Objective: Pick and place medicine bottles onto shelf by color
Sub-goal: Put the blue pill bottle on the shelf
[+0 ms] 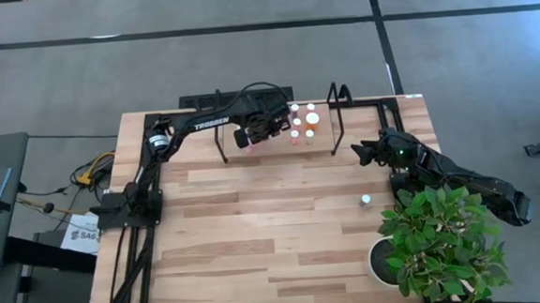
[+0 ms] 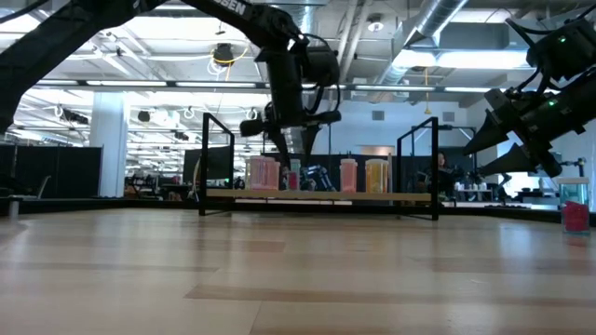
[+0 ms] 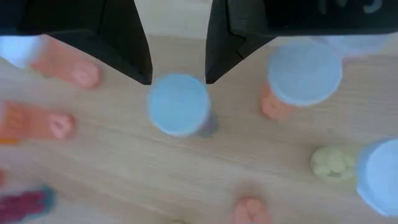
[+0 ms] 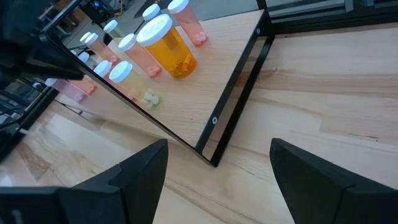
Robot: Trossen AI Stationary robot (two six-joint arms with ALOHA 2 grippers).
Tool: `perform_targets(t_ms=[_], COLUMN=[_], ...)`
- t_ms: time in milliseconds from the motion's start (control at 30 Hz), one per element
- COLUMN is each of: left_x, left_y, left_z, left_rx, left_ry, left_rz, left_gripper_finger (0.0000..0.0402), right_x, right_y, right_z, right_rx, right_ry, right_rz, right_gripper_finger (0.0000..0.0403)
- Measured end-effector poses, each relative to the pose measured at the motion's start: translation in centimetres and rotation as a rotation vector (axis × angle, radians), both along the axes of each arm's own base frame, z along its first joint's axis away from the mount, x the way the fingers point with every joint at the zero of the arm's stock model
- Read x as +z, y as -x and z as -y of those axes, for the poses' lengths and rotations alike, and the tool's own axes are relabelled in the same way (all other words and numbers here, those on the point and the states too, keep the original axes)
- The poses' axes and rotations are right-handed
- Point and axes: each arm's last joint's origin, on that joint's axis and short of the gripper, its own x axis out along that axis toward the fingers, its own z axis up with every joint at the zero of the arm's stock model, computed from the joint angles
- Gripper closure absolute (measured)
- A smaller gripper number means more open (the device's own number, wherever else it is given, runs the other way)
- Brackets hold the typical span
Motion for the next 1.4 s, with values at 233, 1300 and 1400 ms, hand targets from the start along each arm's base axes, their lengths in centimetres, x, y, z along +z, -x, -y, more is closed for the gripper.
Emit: perform_targets(t_ms=[233, 1300, 1400], left_x=[4.7, 11.0, 11.2], left_y=[-0.8, -0.4, 0.9], left_z=[2.4, 25.0, 26.7], left_rx=[-0.101, -0.362, -0.345], left_ry=[-0.091, -0.815, -0.855], left_rz=[0.009, -0.085, -0.094], left_gripper_finger=[0.0266, 0.0274, 0.0274], right_x=[0.0, 0.0, 0.0], right_y=[0.0, 0.0, 0.0], right_z=[0.0, 0.0, 0.0], right_rx=[0.0, 0.0, 0.0], right_ry=[0.0, 0.0, 0.0], right_rz=[0.0, 0.0, 0.0], right_gripper_finger=[0.0097, 0.0097, 0.0097])
